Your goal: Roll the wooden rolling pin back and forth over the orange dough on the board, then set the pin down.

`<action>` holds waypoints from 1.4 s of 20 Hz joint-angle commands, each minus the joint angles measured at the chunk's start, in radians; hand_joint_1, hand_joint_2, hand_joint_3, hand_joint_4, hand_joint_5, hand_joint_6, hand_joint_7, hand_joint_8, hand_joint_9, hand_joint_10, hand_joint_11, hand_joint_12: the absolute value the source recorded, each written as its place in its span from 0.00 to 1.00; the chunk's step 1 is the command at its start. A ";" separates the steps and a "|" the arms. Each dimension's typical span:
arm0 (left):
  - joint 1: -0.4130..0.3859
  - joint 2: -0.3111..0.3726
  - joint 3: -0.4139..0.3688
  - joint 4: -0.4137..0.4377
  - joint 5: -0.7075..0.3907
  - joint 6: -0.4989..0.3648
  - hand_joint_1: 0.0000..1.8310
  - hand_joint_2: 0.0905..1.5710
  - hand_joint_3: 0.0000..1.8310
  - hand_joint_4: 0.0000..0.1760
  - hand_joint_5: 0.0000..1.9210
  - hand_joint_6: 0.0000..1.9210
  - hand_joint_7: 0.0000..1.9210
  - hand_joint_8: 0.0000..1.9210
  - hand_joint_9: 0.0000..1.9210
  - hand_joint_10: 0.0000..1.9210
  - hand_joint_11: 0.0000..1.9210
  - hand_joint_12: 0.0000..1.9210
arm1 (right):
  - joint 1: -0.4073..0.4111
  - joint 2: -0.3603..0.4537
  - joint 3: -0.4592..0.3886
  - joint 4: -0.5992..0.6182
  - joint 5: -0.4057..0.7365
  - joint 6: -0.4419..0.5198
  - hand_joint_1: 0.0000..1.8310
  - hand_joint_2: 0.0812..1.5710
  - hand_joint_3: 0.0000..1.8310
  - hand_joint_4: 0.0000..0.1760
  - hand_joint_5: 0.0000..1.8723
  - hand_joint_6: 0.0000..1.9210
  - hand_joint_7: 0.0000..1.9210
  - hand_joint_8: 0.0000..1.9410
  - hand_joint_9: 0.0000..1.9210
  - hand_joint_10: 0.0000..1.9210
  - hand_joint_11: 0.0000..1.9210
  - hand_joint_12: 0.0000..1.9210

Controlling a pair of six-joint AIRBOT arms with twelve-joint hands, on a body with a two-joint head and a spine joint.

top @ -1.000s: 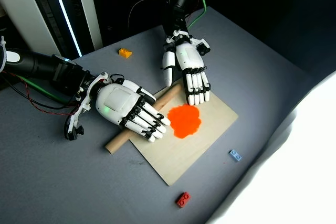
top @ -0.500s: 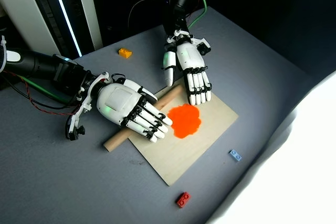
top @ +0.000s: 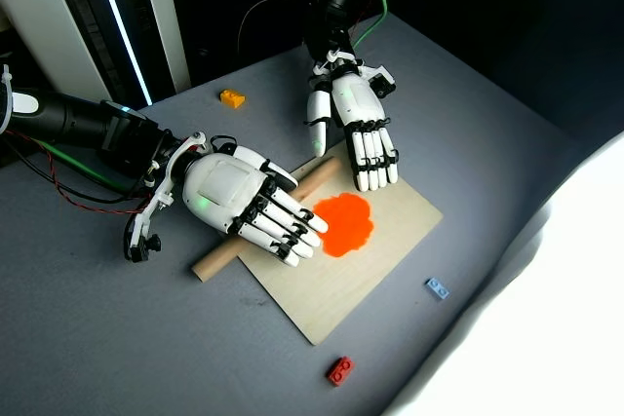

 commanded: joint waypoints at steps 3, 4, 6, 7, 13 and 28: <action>-0.005 0.008 -0.006 0.042 -0.109 -0.002 0.00 0.94 0.00 0.00 0.09 0.00 0.09 0.00 0.07 0.00 0.00 0.13 | 0.013 0.011 -0.002 -0.081 -0.101 0.007 0.00 0.96 0.00 0.00 0.21 0.00 0.20 0.00 0.18 0.00 0.00 0.48; -0.004 0.008 -0.007 0.042 -0.109 -0.002 0.00 0.94 0.00 0.00 0.09 0.00 0.08 0.00 0.06 0.00 0.00 0.12 | 0.017 0.013 -0.002 -0.081 -0.101 0.008 0.00 0.96 0.00 0.00 0.20 0.00 0.19 0.00 0.17 0.00 0.00 0.46; -0.004 0.008 -0.008 0.042 -0.110 -0.002 0.00 0.92 0.00 0.00 0.07 0.00 0.07 0.00 0.04 0.00 0.00 0.07 | 0.025 0.019 -0.002 -0.082 -0.104 0.009 0.00 0.92 0.00 0.00 0.18 0.00 0.17 0.00 0.15 0.00 0.00 0.45; -0.004 0.008 -0.008 0.042 -0.110 -0.002 0.00 0.92 0.00 0.00 0.05 0.00 0.05 0.00 0.04 0.00 0.00 0.07 | 0.028 0.022 -0.002 -0.082 -0.104 0.009 0.00 0.91 0.00 0.00 0.17 0.00 0.16 0.00 0.14 0.00 0.00 0.44; 0.005 0.017 -0.019 0.042 -0.118 -0.004 0.00 0.87 0.00 0.00 0.00 0.00 0.02 0.00 0.01 0.00 0.00 0.00 | 0.040 0.041 -0.002 -0.083 -0.103 0.010 0.00 0.86 0.00 0.00 0.17 0.00 0.16 0.00 0.13 0.00 0.00 0.41; -0.073 0.202 -0.100 0.101 0.045 0.071 0.00 0.88 0.00 0.00 0.05 0.00 0.07 0.00 0.06 0.00 0.00 0.12 | 0.049 0.099 -0.024 -0.102 -0.095 0.010 0.00 0.82 0.00 0.00 0.16 0.00 0.16 0.00 0.14 0.00 0.00 0.43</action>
